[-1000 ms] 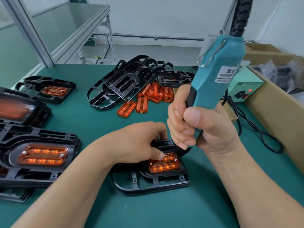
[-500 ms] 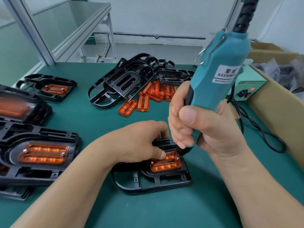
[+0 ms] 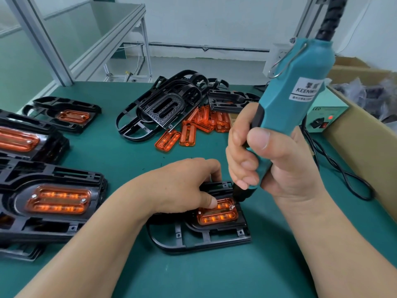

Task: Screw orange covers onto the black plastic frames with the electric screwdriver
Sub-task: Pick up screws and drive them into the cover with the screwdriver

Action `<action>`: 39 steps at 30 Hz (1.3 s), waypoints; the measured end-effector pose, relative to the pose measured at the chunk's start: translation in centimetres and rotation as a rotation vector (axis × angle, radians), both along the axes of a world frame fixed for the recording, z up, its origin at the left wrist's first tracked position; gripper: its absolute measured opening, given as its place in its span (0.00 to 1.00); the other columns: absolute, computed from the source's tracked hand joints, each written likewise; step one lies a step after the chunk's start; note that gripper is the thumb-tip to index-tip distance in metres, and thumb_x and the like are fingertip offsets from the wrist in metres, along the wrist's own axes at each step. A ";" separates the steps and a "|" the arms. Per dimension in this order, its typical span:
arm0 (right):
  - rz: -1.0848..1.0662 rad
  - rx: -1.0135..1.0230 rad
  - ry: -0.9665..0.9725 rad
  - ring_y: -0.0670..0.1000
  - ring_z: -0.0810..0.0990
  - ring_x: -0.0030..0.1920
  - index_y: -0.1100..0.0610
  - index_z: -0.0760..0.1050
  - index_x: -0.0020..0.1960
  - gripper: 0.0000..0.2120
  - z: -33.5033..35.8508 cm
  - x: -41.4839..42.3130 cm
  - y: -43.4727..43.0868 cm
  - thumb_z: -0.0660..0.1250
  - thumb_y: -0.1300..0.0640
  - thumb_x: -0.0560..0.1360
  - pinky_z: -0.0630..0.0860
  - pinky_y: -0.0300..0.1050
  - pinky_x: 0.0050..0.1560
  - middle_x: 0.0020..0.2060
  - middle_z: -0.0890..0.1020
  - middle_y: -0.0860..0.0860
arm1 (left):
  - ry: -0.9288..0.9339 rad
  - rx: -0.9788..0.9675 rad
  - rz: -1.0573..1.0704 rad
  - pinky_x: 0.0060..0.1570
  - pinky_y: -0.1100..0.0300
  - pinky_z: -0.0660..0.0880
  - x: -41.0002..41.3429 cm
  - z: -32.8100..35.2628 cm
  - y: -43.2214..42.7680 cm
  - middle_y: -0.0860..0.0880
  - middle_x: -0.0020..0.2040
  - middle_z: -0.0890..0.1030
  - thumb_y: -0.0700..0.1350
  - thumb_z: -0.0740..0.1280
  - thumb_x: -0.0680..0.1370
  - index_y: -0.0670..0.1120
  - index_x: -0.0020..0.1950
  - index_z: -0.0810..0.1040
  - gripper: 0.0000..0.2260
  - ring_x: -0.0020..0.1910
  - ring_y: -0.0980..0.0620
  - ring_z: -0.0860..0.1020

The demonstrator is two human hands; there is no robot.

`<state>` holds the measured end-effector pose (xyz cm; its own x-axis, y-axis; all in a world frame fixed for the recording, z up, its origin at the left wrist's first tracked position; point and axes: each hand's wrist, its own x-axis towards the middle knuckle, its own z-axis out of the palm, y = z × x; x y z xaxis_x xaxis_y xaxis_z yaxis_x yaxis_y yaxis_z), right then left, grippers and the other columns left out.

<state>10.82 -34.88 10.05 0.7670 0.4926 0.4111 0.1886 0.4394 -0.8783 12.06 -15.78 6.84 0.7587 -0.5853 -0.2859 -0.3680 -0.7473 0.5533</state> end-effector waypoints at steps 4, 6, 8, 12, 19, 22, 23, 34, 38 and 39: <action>-0.006 -0.001 -0.005 0.49 0.70 0.22 0.64 0.67 0.43 0.22 0.0 0.1 -0.1 0.76 0.50 0.76 0.72 0.41 0.28 0.28 0.72 0.51 | 0.015 -0.008 -0.001 0.65 0.47 0.75 0.1 -0.1 0.0 0.57 0.62 0.79 0.52 0.76 0.77 0.59 0.66 0.73 0.20 0.63 0.52 0.77; -0.005 0.004 -0.006 0.49 0.70 0.22 0.63 0.67 0.43 0.22 0.0 0.1 -0.3 0.76 0.50 0.76 0.72 0.41 0.28 0.28 0.72 0.51 | 0.015 -0.009 -0.001 0.64 0.47 0.75 0.1 -0.1 0.0 0.57 0.59 0.79 0.52 0.76 0.77 0.59 0.64 0.74 0.18 0.61 0.51 0.77; -0.006 0.009 -0.005 0.49 0.70 0.22 0.63 0.68 0.43 0.21 0.0 0.2 -0.4 0.76 0.50 0.76 0.73 0.41 0.28 0.28 0.72 0.51 | 0.014 -0.012 0.004 0.62 0.46 0.76 0.1 -0.1 0.0 0.56 0.57 0.78 0.52 0.76 0.77 0.59 0.62 0.74 0.17 0.58 0.51 0.77; 0.002 0.023 0.000 0.49 0.70 0.22 0.62 0.71 0.44 0.18 0.0 0.3 -0.5 0.76 0.51 0.76 0.73 0.41 0.28 0.28 0.73 0.51 | 0.006 -0.010 0.008 0.62 0.47 0.75 0.0 -0.1 0.1 0.56 0.57 0.78 0.52 0.76 0.77 0.59 0.61 0.73 0.17 0.59 0.52 0.76; 0.015 0.007 -0.009 0.49 0.70 0.22 0.65 0.66 0.43 0.23 -0.2 0.3 -0.4 0.76 0.50 0.77 0.73 0.41 0.28 0.28 0.72 0.51 | 0.013 -0.009 0.005 0.64 0.47 0.75 0.0 0.0 0.0 0.57 0.60 0.79 0.52 0.76 0.78 0.59 0.66 0.73 0.19 0.62 0.52 0.77; 0.022 -0.011 -0.008 0.50 0.71 0.22 0.64 0.68 0.43 0.22 -0.3 0.2 -0.1 0.76 0.50 0.76 0.73 0.42 0.28 0.29 0.72 0.52 | 0.009 -0.001 0.008 0.64 0.47 0.75 -0.1 0.1 0.0 0.57 0.60 0.79 0.52 0.75 0.78 0.59 0.65 0.74 0.18 0.61 0.53 0.77; 0.025 -0.019 -0.010 0.49 0.71 0.22 0.64 0.68 0.43 0.22 -0.4 0.2 0.0 0.76 0.50 0.76 0.73 0.42 0.28 0.28 0.72 0.52 | 0.012 0.000 0.011 0.65 0.47 0.75 -0.1 0.2 0.0 0.57 0.61 0.79 0.52 0.75 0.78 0.59 0.65 0.74 0.18 0.62 0.53 0.77; 0.108 -0.057 -0.029 0.49 0.69 0.21 0.58 0.73 0.42 0.14 -0.6 0.1 0.6 0.75 0.54 0.77 0.72 0.41 0.27 0.27 0.72 0.51 | -0.006 -0.015 -0.006 0.66 0.50 0.74 -0.4 0.6 -0.1 0.56 0.63 0.79 0.51 0.75 0.78 0.57 0.66 0.74 0.18 0.63 0.53 0.77; 0.130 -0.020 0.017 0.49 0.70 0.22 0.60 0.76 0.45 0.15 -0.7 0.2 0.2 0.77 0.51 0.76 0.74 0.41 0.28 0.27 0.72 0.51 | 0.003 -0.017 -0.006 0.66 0.49 0.74 -0.3 0.4 -0.1 0.55 0.63 0.79 0.51 0.75 0.78 0.57 0.65 0.74 0.18 0.63 0.52 0.77; 0.128 -0.009 0.026 0.49 0.70 0.22 0.60 0.77 0.47 0.15 -0.7 0.1 0.1 0.78 0.50 0.75 0.74 0.41 0.28 0.27 0.73 0.50 | 0.008 -0.016 -0.005 0.66 0.48 0.74 -0.2 0.4 -0.2 0.55 0.62 0.79 0.51 0.75 0.78 0.57 0.64 0.74 0.18 0.63 0.52 0.77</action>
